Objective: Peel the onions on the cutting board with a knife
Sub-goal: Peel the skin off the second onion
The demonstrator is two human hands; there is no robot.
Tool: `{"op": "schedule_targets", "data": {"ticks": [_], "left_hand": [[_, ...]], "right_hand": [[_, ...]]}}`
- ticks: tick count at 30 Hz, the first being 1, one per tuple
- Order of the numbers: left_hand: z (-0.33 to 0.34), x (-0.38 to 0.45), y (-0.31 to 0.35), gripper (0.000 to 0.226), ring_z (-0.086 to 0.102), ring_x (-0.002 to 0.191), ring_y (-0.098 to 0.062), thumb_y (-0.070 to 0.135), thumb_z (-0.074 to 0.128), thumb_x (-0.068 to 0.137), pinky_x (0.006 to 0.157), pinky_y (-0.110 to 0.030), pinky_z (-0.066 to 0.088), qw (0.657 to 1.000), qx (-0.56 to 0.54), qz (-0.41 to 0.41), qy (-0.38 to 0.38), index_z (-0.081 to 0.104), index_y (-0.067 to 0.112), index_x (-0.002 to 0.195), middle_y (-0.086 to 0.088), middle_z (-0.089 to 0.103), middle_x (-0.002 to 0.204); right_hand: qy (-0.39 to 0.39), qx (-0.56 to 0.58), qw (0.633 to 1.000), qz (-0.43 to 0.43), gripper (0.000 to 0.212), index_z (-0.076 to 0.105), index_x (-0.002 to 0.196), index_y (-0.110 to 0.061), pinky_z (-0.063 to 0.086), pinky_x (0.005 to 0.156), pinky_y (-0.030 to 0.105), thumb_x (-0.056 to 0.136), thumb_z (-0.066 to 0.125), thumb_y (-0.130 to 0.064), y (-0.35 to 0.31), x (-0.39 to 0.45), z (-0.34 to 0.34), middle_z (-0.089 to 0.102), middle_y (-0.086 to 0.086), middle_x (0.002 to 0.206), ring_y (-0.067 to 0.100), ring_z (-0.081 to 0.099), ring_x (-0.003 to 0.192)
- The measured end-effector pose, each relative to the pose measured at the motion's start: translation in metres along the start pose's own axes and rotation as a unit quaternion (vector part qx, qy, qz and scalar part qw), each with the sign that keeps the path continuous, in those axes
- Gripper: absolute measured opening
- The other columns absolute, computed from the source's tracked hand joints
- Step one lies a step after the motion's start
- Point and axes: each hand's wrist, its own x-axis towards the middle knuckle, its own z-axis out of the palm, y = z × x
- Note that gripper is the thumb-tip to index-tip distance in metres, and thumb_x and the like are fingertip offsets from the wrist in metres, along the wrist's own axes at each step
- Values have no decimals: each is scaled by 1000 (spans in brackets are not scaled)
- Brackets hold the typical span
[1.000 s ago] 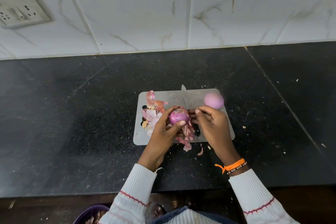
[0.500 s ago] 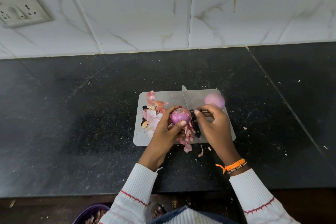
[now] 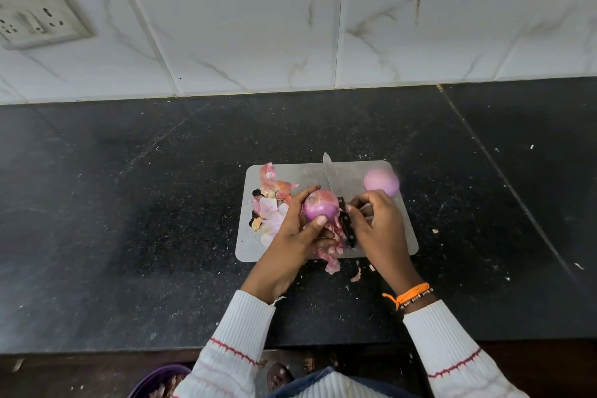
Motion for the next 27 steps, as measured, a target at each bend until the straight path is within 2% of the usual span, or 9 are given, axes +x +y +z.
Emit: {"op": "schedule_targets", "data": {"ticks": [3,5,8,10,11,13,17,23,27], "left_hand": [[1,1,-1,41,62,67,-11,4,44,94,67,-24,56,999,-48,-9,2,37,27,126,-9,57,94],[1,2,-2,35,62,66,-11,12,46,92,64,-23,55,997,-76,-18,6,37,21,124,-10,57,93],[1,4,-2,56,63,67,-13,39,44,83,62,-22,54,997,-69,-32,11,41,1,125,-10,64,88],[1,4,-2,68,63,64,-14,51,37,80,61,-22,54,998,-41,-43,8,49,-5,116,-10,67,81],[2,4,-2,69,63,61,-14,54,34,79,61,-22,54,998,-34,-51,5,53,-5,109,-9,67,76],[2,4,-3,67,63,59,-14,56,32,78,60,-22,54,998,-30,-59,2,57,-2,100,-7,67,71],[3,2,-3,65,63,61,-15,56,33,79,61,-23,54,998,-16,-57,6,56,-1,101,-7,67,69],[6,-1,-2,62,63,63,-14,50,39,83,63,-23,54,999,15,-35,22,49,0,118,-5,67,71],[7,-2,0,57,63,62,-13,48,40,83,61,-22,54,999,25,-33,21,48,2,117,-2,67,67]], "right_hand": [[4,-22,1000,-3,5,61,84,-5,45,63,21,82,65,-3,7,-2,2,57,4,84,15,56,72],[7,-31,999,-2,6,62,83,-5,47,64,25,81,66,-2,9,-2,2,57,3,83,16,56,72],[10,1,1000,3,11,65,89,-5,47,69,13,83,60,3,7,-1,0,62,4,87,12,59,78],[14,52,999,0,20,67,93,-6,45,74,6,84,55,7,-1,-1,-3,65,0,89,8,61,82],[15,77,997,-7,21,67,94,-6,46,76,7,84,54,7,-6,-1,-5,67,-1,89,6,63,83],[11,117,993,-27,19,69,94,-8,51,78,14,85,57,4,-15,-1,-8,69,-1,89,5,65,84],[3,141,989,-43,12,70,94,-10,56,75,23,83,66,-6,-22,-2,-7,71,-1,87,6,68,83],[11,134,990,-35,10,70,89,-12,57,70,22,80,71,-11,-25,-3,-10,68,-8,80,4,68,77],[5,132,991,-35,9,70,88,-11,57,69,21,79,72,-10,-25,-3,-12,69,-5,79,5,68,75]]}}
